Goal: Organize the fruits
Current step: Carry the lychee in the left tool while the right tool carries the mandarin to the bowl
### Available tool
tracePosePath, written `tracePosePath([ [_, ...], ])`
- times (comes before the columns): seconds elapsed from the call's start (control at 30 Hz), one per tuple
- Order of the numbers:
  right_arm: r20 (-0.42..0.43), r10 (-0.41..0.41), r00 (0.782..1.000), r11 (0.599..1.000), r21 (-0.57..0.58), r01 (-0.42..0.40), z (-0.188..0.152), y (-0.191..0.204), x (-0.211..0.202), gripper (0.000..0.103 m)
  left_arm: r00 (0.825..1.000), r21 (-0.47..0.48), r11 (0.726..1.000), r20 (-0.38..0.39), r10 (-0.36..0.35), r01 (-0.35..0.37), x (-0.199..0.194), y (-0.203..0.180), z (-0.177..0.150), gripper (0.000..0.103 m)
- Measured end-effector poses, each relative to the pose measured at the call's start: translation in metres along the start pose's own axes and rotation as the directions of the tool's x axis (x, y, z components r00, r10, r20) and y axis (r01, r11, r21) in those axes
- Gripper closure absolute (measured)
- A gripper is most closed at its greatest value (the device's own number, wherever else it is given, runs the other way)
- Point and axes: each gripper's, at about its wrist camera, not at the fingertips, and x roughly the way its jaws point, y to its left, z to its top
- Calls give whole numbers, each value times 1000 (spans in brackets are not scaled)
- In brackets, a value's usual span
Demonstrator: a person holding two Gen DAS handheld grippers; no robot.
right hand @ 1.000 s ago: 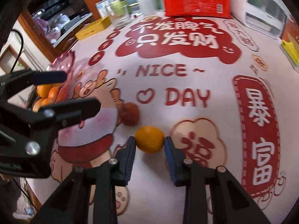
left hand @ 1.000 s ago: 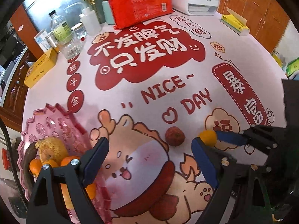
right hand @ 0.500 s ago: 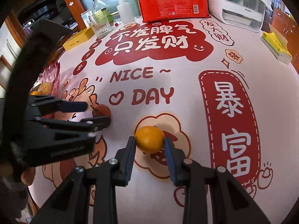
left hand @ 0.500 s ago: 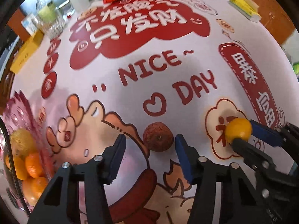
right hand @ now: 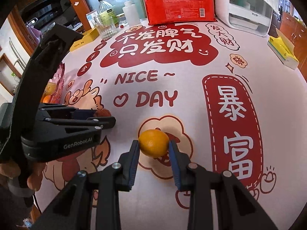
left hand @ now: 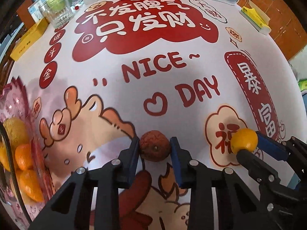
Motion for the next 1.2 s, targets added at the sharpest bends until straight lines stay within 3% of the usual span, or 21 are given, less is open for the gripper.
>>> tracePosePath([
  [0.13, 6, 7, 1000, 1000, -11, -7, -1, 8, -6, 72, 999, -9, 1000, 31, -20, 20, -23, 2, -13, 73],
  [0.4, 18, 45, 999, 998, -53, -44, -7, 42, -30, 72, 995, -7, 1000, 95, 7, -6, -89, 23, -49, 73],
  [0.6, 17, 103, 995, 987, -125, -100, -6, 86, -51, 72, 992, -68, 997, 120, 46, -38, -131, 66, -80, 73],
  [0.87, 83, 168, 982, 960, -240, -144, 16, 151, -84, 72, 977, -164, 982, 172, 126, -97, -171, 127, -107, 73],
  [1.03, 122, 189, 974, 938, -316, -142, 34, 197, -97, 72, 961, -202, 972, 224, 161, -116, -198, 162, -114, 73],
  [1.2, 172, 160, 972, 932, -351, -91, 55, 237, -102, 72, 949, -247, 962, 255, 184, -120, -214, 200, -112, 73],
])
